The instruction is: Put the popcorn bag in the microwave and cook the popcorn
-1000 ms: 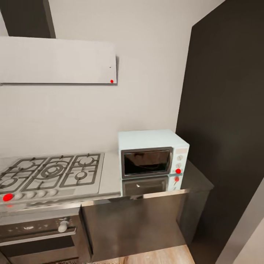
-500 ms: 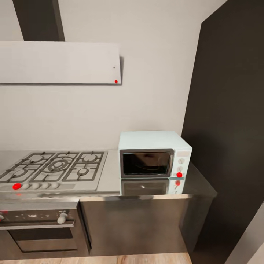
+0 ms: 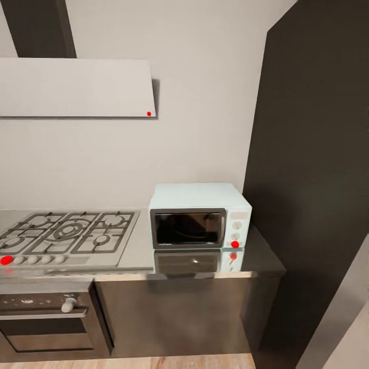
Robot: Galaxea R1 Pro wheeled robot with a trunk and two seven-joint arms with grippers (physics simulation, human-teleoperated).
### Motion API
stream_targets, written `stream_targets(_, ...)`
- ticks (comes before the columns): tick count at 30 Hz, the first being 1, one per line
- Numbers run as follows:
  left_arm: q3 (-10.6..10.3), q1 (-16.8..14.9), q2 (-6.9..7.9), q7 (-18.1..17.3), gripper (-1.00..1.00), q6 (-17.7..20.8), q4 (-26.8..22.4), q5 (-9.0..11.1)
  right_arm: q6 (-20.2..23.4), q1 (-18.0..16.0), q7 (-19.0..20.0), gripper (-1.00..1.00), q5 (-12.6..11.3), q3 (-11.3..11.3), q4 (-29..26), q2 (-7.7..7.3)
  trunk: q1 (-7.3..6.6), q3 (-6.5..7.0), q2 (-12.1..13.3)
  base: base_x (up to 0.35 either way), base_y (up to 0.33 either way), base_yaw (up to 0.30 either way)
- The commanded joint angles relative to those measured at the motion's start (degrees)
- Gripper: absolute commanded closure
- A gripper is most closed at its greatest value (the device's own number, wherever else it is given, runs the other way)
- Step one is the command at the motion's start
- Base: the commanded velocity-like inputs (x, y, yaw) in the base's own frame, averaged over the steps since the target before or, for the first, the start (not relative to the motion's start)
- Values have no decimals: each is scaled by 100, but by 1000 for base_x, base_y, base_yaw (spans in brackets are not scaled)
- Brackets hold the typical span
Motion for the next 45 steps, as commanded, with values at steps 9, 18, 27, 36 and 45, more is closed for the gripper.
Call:
stream_targets(9, -48, -6, -2, 7, -100, -19, 5, 44, 12, -8, -9, -100, 52, -40, 17, 36, 1, -8, -6, 0, -6, 13)
stream_targets(18, -48, -5, -2, 8, -100, -19, 5, 44, -13, -8, -10, -100, 51, -46, 17, 0, 1, -8, -6, 0, 0, 168)
stream_targets(27, -55, -5, 15, 2, -100, -40, -4, 4, -25, -8, -14, -100, 3, -58, 17, -6, 1, -8, -6, 0, 0, 4)
stream_targets(36, -107, -10, 238, -13, -100, -24, -67, -102, -18, -8, 50, -100, 10, -80, -162, 77, 1, -8, -6, 0, 0, 0)
stream_targets(45, -102, -10, 263, -70, -100, 0, -82, -104, 1431, -8, 89, -100, -150, -97, -3478, 361, 1, -8, -6, 0, 0, 0)
